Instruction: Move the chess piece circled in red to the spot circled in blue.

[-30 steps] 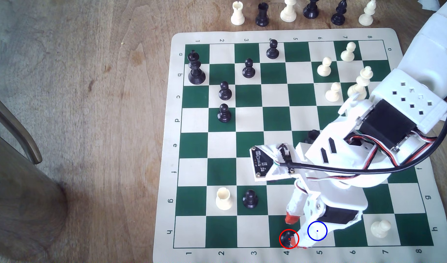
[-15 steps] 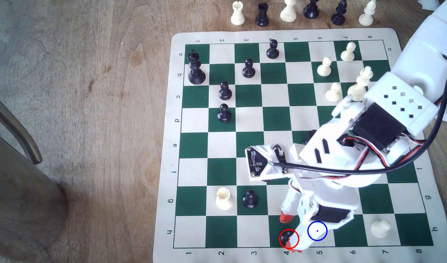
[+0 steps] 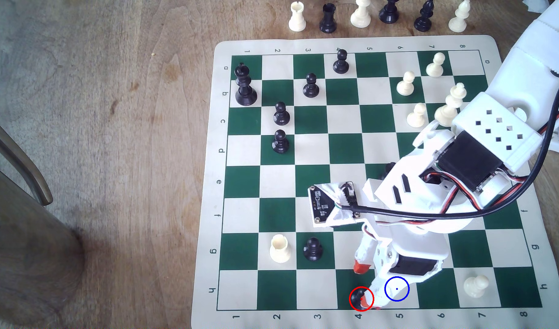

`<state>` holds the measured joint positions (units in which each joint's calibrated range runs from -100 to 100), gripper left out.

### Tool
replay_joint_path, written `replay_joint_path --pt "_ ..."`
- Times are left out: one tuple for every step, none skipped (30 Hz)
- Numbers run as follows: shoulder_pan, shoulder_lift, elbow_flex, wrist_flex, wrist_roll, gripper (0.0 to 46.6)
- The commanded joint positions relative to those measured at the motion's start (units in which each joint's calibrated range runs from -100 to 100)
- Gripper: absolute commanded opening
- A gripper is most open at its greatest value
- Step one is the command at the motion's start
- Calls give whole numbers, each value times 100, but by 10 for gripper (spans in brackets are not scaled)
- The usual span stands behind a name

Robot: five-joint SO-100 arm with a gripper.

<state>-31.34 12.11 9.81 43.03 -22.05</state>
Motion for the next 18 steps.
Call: replay_joint_path --pt "-14 -73 26 -290 -34 146" --pt "-22 -73 44 -306 -34 146" --pt "-22 -73 44 -339 -34 146" --pt "-22 -73 44 -347 -34 146" --pt "-22 -73 44 -372 -34 146" --pt "-22 -73 44 -380 -34 145" --pt "-30 -65 44 -388 -34 144" --pt "-37 -56 53 -404 -39 144" --pt "-37 -56 80 -437 -49 144" --pt "-45 -56 107 -494 -54 144" --pt "-45 -56 107 -519 -59 144" --pt "-45 -56 107 -535 -59 143" --pt "-45 -65 107 -535 -59 141" --pt "-45 -73 107 -527 -59 138" --pt "-45 -73 107 -503 -59 136" --pt "-45 -73 116 -486 -59 136" --pt "-53 -73 144 -486 -59 135" --pt "-53 -65 162 -486 -59 134"
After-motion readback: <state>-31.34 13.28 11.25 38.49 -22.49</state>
